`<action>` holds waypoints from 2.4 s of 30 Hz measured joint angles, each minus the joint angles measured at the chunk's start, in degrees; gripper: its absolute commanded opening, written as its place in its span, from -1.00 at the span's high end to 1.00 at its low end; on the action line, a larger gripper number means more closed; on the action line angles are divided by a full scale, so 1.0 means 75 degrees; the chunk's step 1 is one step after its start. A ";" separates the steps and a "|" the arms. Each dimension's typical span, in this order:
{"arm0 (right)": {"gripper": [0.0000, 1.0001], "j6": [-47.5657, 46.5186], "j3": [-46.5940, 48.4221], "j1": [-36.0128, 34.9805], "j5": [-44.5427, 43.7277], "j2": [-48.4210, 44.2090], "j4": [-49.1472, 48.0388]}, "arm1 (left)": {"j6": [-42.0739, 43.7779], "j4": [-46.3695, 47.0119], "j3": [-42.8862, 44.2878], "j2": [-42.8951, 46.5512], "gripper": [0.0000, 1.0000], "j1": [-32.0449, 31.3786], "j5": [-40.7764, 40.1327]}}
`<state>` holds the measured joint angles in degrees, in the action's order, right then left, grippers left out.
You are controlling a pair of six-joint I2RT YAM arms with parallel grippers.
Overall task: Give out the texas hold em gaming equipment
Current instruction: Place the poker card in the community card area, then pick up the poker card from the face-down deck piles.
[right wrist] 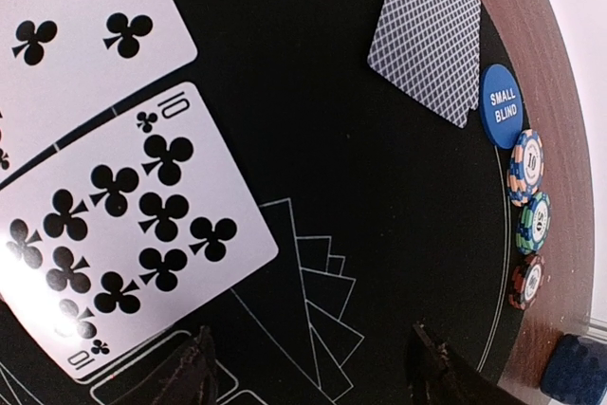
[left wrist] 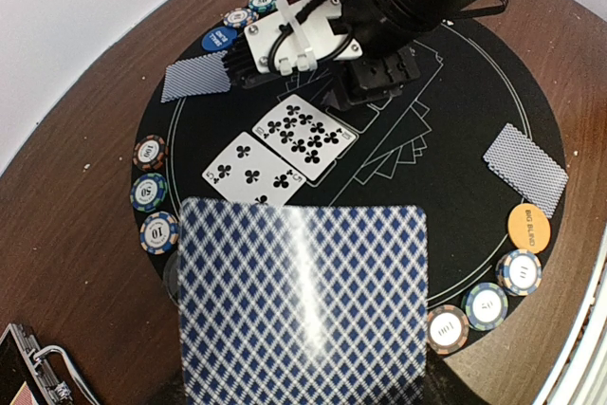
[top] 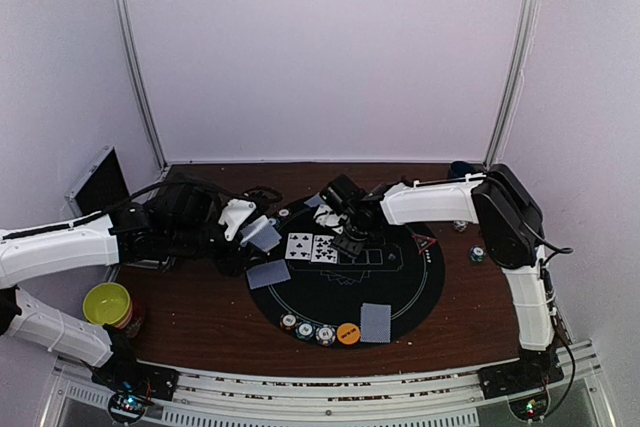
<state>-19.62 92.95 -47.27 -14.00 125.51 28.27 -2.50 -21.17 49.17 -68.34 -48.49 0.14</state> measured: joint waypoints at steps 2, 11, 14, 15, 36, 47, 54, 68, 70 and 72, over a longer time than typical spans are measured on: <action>-0.40 0.0017 0.0032 -0.0012 -0.0003 0.0026 -0.0052 | 0.0000 0.0000 0.0000 0.0000 -0.17 0.0000 0.0000; -0.40 0.0020 0.0050 -0.0108 -0.0157 0.0085 -0.0236 | 0.0000 0.0000 0.0000 0.0000 -0.18 0.0000 0.0000; -0.41 0.0020 0.0082 -0.0154 -0.0248 0.0134 -0.0318 | 0.0000 0.0000 0.0000 0.0000 -0.18 0.0000 0.0000; -0.41 0.0020 0.0090 -0.0169 -0.0291 0.0143 -0.0326 | 0.0000 0.0000 0.0000 0.0000 -0.18 0.0000 0.0000; -0.56 0.0012 0.0146 -0.0254 -0.0536 0.0189 -0.0423 | 0.0000 0.0000 0.0000 0.0000 -0.18 0.0000 0.0003; -1.00 0.0321 0.0219 -0.0067 -0.0038 -0.0303 -0.0058 | 0.0000 0.0000 0.0000 0.0000 -0.18 0.0000 0.0006; -1.00 0.0720 0.0761 0.0656 0.1649 -0.1661 0.0554 | 0.0000 0.0000 0.0000 0.0000 -0.18 0.0000 0.0012; -0.85 0.2468 0.0166 0.0816 0.6819 -0.2789 -0.0391 | 0.0020 0.0000 0.0000 0.0000 -0.17 -0.0067 0.0105; -0.82 0.2728 0.0099 0.0813 0.7271 -0.2739 -0.0606 | 0.0044 0.0000 0.0000 0.0000 -0.17 -0.0090 0.0140; -0.80 0.2964 0.0099 0.0772 0.7694 -0.2623 -0.0857 | 0.0064 0.0000 0.0000 0.0000 -0.17 -0.0114 0.0163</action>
<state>2.61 93.69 -41.47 43.70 105.84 21.85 -2.02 -21.17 49.17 -68.34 -49.34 1.37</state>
